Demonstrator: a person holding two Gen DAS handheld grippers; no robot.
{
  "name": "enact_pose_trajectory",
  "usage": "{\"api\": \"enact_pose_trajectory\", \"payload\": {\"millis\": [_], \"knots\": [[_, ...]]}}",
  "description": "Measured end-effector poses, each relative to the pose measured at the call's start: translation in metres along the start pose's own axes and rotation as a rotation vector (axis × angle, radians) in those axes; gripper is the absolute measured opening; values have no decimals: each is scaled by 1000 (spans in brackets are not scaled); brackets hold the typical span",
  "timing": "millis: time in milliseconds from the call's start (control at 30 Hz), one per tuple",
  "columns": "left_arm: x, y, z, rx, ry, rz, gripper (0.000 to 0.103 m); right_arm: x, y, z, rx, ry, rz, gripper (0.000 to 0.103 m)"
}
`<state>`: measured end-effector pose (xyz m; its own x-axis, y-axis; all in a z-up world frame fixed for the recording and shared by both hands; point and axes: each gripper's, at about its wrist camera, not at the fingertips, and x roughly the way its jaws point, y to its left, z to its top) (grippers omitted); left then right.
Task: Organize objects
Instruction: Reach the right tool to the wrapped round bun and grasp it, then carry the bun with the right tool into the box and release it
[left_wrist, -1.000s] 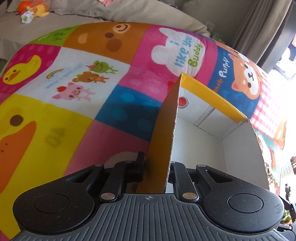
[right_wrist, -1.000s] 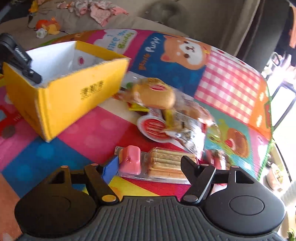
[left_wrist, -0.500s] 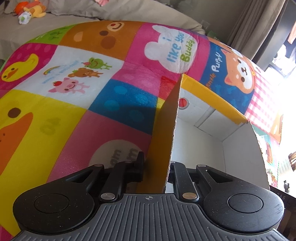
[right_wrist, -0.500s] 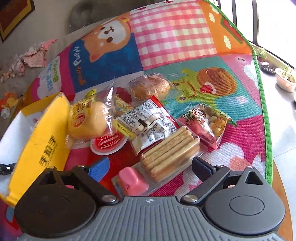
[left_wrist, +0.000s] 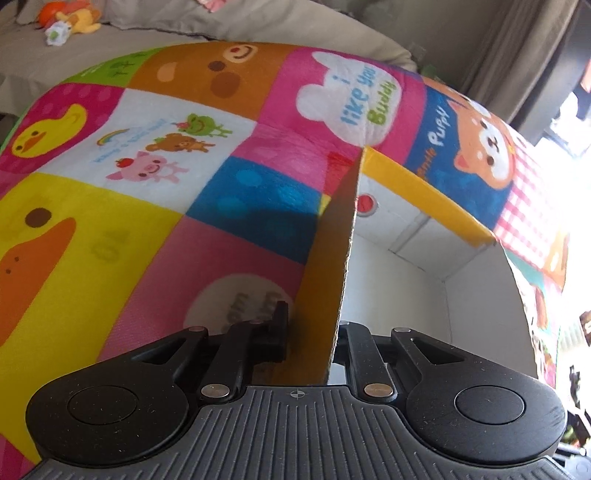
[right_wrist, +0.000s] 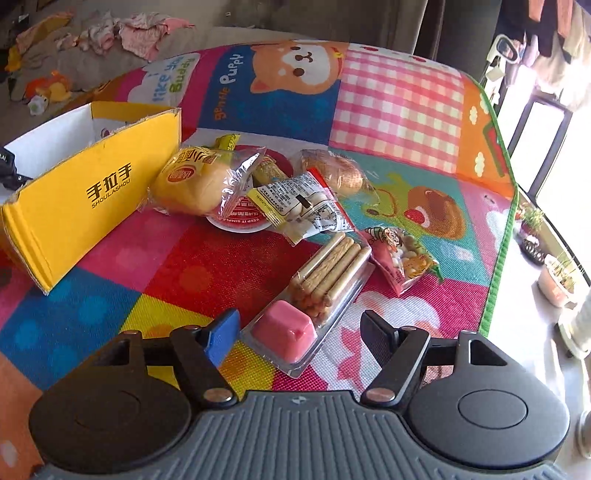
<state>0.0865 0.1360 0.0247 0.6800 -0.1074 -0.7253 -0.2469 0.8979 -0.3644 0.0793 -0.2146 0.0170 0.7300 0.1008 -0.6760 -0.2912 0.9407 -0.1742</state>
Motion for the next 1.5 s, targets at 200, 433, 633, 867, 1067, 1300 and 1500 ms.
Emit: {"api": "enact_pose_trajectory", "payload": {"millis": [200,433,633,867,1067,1300,1500], "knots": [[-6,-10,-11,120,41,-17,16,-17,4,6,46,-62,59,73],[-3,-6,-5,82,26,8,15,-56,57,14,-122,-208,257,84],[19,-2,21,48,3,3,18,-28,64,38,-2,-193,216,69],[24,6,27,47,-4,-45,17,-10,65,45,-105,-190,147,69],[23,2,25,31,0,-37,17,11,74,43,-525,-196,17,86],[22,8,24,-12,6,-61,18,30,57,67,-261,27,283,86],[22,9,23,-22,0,-67,18,11,56,59,-362,-72,205,87]]}}
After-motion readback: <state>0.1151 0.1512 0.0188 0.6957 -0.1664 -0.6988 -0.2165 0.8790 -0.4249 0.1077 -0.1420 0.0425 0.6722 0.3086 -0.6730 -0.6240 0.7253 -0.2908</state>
